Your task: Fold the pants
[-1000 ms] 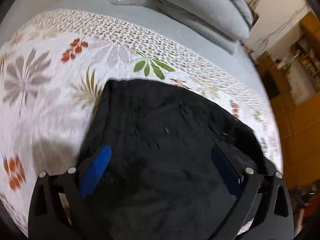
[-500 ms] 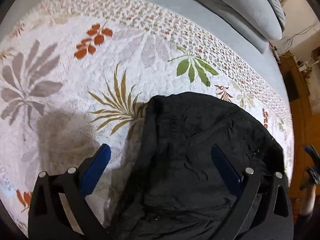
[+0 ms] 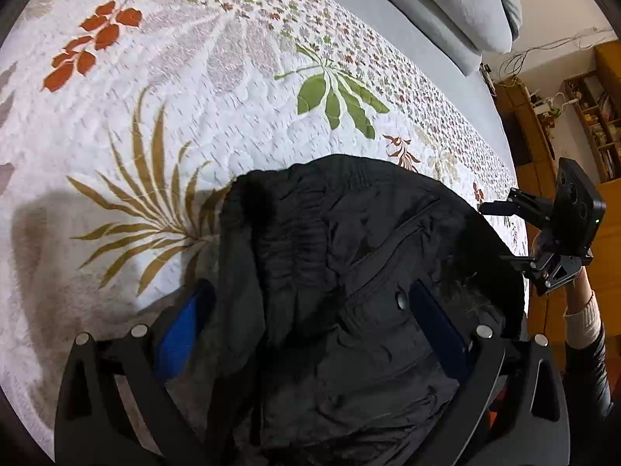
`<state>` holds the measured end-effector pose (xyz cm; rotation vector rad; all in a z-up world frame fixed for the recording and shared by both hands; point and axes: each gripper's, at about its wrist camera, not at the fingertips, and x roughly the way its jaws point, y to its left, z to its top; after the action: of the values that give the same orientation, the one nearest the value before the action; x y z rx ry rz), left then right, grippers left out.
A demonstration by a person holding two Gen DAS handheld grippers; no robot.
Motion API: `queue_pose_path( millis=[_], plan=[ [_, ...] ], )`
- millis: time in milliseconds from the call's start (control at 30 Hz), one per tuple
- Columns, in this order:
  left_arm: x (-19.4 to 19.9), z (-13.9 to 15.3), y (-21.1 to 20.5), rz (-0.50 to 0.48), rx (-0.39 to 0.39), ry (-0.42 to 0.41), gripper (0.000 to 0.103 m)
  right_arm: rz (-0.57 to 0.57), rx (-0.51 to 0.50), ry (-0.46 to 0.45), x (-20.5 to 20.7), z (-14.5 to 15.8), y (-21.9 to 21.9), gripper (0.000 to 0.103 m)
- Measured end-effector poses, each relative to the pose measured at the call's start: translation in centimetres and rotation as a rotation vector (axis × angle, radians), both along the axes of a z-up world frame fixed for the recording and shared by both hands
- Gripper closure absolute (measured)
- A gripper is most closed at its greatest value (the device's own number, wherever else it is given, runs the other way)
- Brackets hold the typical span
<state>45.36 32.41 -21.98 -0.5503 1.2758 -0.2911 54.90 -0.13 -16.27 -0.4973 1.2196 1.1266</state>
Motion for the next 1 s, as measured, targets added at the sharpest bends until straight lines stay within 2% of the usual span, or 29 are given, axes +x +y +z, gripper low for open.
queue_pose_path(
  millis=[67,133,200,267,300,433,500,533,567,667,767,1000],
  plan=[
    [0.1,-0.1,-0.1,-0.001,-0.005,-0.007,0.003,0.014,-0.025,-0.008,-0.2,-0.7,0.3,0.029],
    [0.2,-0.1,-0.3,-0.009,-0.014,-0.01,0.003,0.024,-0.06,0.002,-0.3,-1.6,0.5,0.062],
    [0.3,-0.1,-0.8,-0.022,0.016,-0.012,0.003,0.041,-0.088,0.004,-0.6,-2.6,0.4,0.081],
    [0.4,-0.2,-1.2,-0.039,0.042,-0.015,0.004,0.051,-0.077,-0.024,-1.1,-2.7,0.2,0.085],
    [0.3,-0.2,-1.3,-0.043,0.053,-0.017,0.004,0.052,-0.069,-0.03,-1.2,-2.6,0.0,0.09],
    [0.0,0.0,-1.7,-0.046,0.063,-0.058,0.005,0.07,-0.05,-0.076,-2.2,-2.0,-0.3,0.097],
    [0.0,-0.1,-2.1,-0.061,0.083,-0.072,0.012,0.091,-0.049,-0.119,-3.2,-1.1,-0.3,0.097],
    [-0.1,-0.1,-2.2,-0.067,0.084,-0.076,0.023,0.094,-0.045,-0.134,-3.5,-0.8,-0.2,0.098],
    [-0.1,-0.1,-2.2,-0.068,0.086,-0.075,0.028,0.098,-0.034,-0.149,-3.9,-0.3,-0.4,0.098],
    [-0.5,0.2,-1.9,-0.056,0.068,-0.087,0.035,0.098,0.005,-0.176,-5.1,1.4,-1.0,0.098],
    [-1.2,0.7,-2.2,-0.055,0.063,-0.114,0.036,0.104,0.05,-0.2,-6.9,3.3,-1.6,0.098],
    [-5.3,4.1,-2.3,-0.032,0.074,-0.202,0.036,0.163,0.157,-0.265,-13.6,8.1,-2.1,0.099]
  ],
)
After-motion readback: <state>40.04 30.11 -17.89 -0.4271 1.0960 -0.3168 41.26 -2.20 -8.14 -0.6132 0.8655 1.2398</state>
